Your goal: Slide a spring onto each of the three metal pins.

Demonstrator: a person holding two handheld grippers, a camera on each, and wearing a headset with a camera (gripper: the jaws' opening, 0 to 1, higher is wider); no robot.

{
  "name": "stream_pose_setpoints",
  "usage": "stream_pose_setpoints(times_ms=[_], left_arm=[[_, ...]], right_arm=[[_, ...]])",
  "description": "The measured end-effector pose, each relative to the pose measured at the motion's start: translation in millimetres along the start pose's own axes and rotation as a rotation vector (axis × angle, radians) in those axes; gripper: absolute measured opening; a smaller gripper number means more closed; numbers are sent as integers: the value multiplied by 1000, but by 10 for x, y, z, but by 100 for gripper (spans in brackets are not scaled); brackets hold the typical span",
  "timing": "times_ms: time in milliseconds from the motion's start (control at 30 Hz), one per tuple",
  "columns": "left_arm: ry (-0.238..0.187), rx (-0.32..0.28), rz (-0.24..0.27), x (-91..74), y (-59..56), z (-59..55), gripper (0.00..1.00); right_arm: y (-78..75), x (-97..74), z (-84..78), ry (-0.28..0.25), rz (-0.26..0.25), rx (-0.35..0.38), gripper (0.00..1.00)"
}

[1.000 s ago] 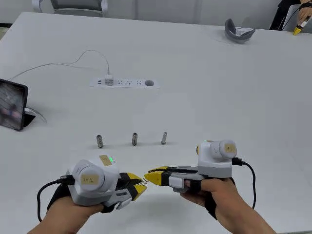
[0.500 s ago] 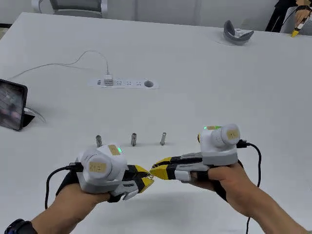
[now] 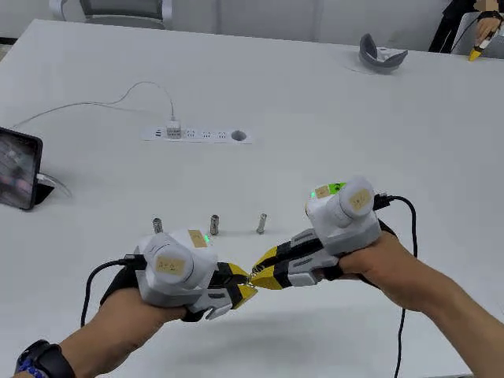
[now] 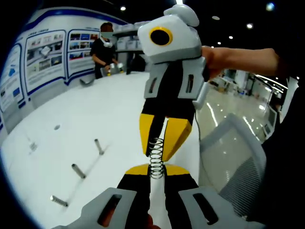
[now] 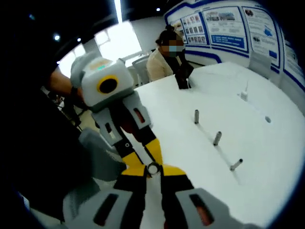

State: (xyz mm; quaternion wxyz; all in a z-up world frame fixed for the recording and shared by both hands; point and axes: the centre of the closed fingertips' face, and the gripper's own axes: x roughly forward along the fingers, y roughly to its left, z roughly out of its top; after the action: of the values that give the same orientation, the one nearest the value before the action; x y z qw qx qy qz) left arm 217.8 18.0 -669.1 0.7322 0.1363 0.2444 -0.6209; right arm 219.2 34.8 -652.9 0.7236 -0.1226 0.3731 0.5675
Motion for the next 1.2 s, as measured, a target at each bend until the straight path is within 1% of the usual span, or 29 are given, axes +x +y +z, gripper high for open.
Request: stream_pose_setpoints(times_ms=[67,167,300,333,500,633,767,933,1100,1133,1200], left_arm=[[3,6,-5,5,-11,9,9],[15,35,-11,8,-32,15,9],[37,60,-23,9,-58,-15,9],[44,79,-25,12,-71,-26,9],[67,100,-36,6,-99,-66,9],[95,130,-42,19,-117,-104,9],[96,131,-46,25,-135,-126,10],[95,144,-38,47,-137,-155,10],[82,87,-17,57,-124,-205,12],[81,82,-12,52,-121,-211,13],[84,90,-9,36,-125,-232,13]], right_arm=[[9,4,-8,27,6,-38,12],[44,29,2,61,12,-105,12],[73,71,-57,117,24,-155,13],[85,89,-69,127,30,-168,13],[121,121,-93,153,42,-204,13],[147,150,-115,178,37,-244,13],[150,155,-140,190,36,-252,12],[138,168,-177,178,22,-225,12],[139,186,-218,165,13,-203,12],[140,186,-222,161,13,-199,12],[144,181,-232,154,14,-190,12]])
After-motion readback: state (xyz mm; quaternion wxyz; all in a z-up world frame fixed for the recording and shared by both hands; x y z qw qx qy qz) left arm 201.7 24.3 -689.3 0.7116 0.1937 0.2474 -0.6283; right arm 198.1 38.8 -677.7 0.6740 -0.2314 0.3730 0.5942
